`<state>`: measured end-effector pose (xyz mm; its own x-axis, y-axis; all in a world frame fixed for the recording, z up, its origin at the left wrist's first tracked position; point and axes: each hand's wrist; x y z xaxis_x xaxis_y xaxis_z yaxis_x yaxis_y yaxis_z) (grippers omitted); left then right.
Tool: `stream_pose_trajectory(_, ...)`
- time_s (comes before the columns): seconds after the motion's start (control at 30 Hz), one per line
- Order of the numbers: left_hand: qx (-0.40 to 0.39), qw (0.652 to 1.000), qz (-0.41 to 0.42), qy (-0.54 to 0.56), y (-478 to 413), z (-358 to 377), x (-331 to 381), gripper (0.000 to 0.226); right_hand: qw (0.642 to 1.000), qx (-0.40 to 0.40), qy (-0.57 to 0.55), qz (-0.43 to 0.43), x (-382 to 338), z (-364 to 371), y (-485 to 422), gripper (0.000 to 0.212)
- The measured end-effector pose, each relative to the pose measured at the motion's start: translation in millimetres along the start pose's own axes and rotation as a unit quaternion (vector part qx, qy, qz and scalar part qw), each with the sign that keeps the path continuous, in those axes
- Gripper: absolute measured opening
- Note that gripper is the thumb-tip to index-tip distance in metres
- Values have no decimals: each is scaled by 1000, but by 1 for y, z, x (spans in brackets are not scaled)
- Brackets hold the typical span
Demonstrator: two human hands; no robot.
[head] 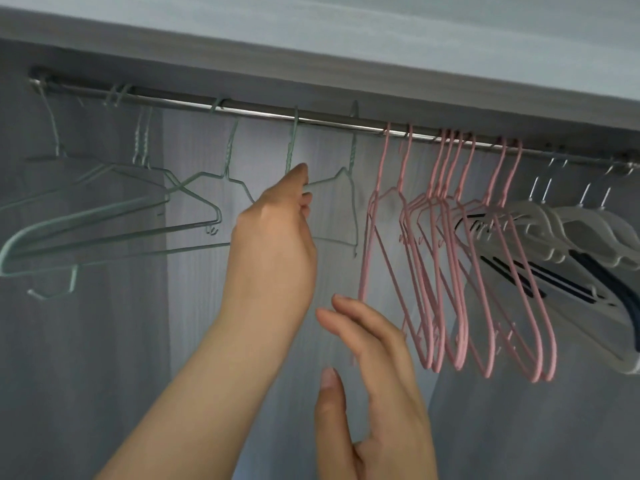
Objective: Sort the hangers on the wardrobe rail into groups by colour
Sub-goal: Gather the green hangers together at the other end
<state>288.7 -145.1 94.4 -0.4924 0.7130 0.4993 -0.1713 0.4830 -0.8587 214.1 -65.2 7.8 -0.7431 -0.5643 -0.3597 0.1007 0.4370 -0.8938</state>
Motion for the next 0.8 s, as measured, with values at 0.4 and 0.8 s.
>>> stream_pose_trajectory(0.4, -98, 993, -45, -47, -12, 15, -5, 45, 999, -10, -43, 20, 9, -1, 20, 44)
stream_pose_trajectory(0.8, -62, 993, -97, -4, 77, -39, -34, 41, 981, -123, -92, 119, 62, 24, 73, 39)
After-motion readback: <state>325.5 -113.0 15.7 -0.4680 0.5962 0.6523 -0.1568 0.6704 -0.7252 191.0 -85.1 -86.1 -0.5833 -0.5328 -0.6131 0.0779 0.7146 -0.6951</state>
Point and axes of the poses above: each hand's wrist, its own y-axis away from the middle knuckle, its own z-axis out of the palm, x = y × z, and after that the axes turned 1 degree about x, right-handed
